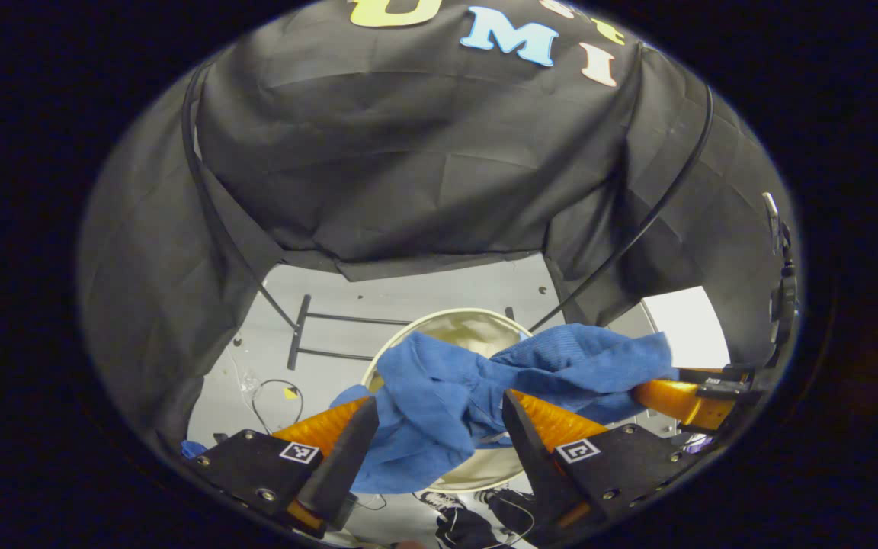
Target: Grasp the clothes on the hanger with both hands and then place them into the laundry hamper below.
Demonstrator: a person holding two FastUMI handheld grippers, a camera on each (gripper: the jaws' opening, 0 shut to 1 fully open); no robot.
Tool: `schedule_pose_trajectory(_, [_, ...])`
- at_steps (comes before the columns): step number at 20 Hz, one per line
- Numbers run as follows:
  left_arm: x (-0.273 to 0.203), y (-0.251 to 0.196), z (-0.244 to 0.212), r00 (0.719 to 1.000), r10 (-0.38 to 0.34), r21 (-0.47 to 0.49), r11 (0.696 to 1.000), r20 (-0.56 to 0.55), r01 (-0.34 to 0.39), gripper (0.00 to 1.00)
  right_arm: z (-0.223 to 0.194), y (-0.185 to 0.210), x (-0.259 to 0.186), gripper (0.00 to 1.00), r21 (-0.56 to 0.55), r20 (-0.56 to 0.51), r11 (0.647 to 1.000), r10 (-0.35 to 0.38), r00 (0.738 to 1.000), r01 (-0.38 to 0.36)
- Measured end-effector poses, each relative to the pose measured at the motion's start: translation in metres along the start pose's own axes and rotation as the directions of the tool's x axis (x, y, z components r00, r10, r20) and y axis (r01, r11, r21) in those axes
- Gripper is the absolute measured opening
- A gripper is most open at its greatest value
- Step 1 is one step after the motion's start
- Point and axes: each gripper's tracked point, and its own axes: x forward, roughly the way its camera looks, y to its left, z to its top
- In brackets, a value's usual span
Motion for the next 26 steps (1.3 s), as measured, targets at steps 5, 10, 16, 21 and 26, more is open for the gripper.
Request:
schedule_pose_trajectory(5, [-0.063, 0.007, 0.020, 0.994, 0.045, -0.013, 0.999, 0.102, -0.044, 0.94, 0.023, -0.016, -0.066, 0.97, 0.032, 0.117, 0.999, -0.016, 0.993, 0.012])
schedule_pose_trajectory(10, [-0.147, 0.008, 0.052, 0.961, 0.142, -0.019, 0.990, 0.238, -0.142, 0.95, 0.059, -0.046, -0.135, 0.97, 0.083, 0.276, 0.997, -0.027, 0.961, 0.004])
schedule_pose_trajectory(16, [-0.273, -0.028, 0.099, 0.886, 0.181, 0.031, 0.976, 0.426, -0.214, 0.96, 0.120, -0.094, -0.227, 0.96, 0.078, 0.554, 0.997, -0.040, 0.831, -0.003])
schedule_pose_trajectory(21, [-0.391, -0.077, 0.145, 0.739, 0.222, -0.076, 0.971, 0.636, -0.227, 0.95, 0.150, -0.140, -0.309, 0.92, -0.018, 0.758, 0.997, -0.032, 0.652, 0.071])
schedule_pose_trajectory(26, [-0.490, -0.105, 0.167, 0.512, 0.265, -0.148, 0.955, 0.817, -0.259, 0.95, 0.161, -0.165, -0.381, 0.92, -0.055, 0.856, 0.998, 0.033, 0.516, 0.026])
